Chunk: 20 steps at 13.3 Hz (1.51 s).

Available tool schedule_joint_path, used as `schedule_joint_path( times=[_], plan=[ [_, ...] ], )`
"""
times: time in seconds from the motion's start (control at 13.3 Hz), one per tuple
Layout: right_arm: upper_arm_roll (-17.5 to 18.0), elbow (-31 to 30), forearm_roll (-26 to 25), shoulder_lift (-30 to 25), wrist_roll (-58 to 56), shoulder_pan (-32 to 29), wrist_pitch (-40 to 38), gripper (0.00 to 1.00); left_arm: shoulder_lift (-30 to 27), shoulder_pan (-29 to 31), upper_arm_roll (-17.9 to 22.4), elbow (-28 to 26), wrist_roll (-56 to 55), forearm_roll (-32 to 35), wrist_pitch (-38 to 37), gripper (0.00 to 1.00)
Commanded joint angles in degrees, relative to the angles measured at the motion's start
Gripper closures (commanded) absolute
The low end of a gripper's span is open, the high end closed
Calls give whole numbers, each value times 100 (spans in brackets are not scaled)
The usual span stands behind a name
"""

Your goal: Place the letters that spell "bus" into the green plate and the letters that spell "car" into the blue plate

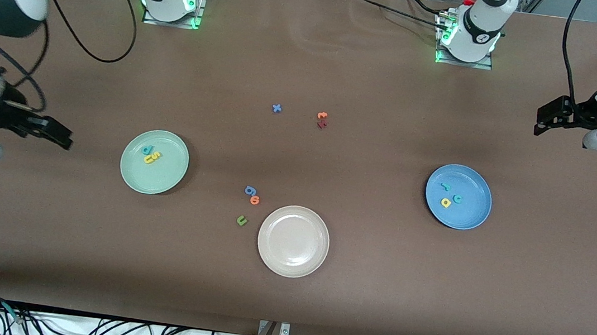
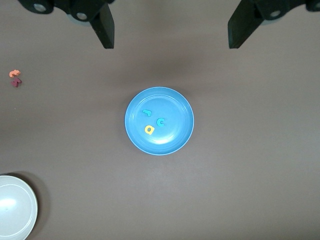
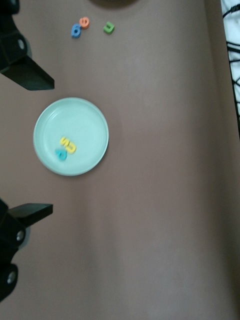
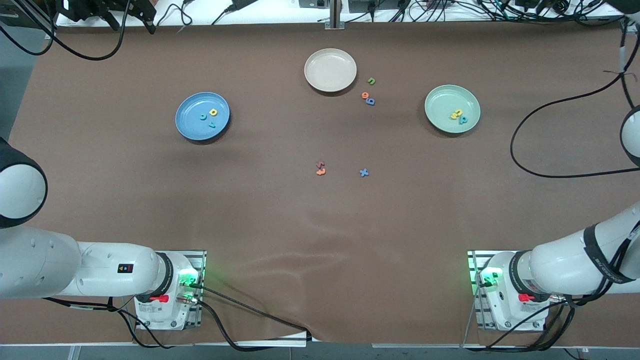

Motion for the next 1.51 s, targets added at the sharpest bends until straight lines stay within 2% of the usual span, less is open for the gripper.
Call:
schedule_joint_path(
  times=[0.0,0.6,0.83,1.28,1.43],
  plan=[
    [-42,707,-12,1,-214,-139,-781,0,-33,7,-15,-21,-7,121,-53,0],
    [-121,964,-29,1,-275,-192,-1196,0,-33,-2,-51,-21,-25,121,-53,0],
    [-51,1069,-47,19,-161,-148,-1880,0,-33,-2,-51,-12,-25,121,-53,0],
    [-95,1034,-38,-113,-188,-122,-1960,0,-33,-2,-42,-21,-7,121,-53,0],
    [-304,955,-21,-200,-188,18,-1961,0,-33,-2,-42,-21,-8,121,-53,0]
  ],
)
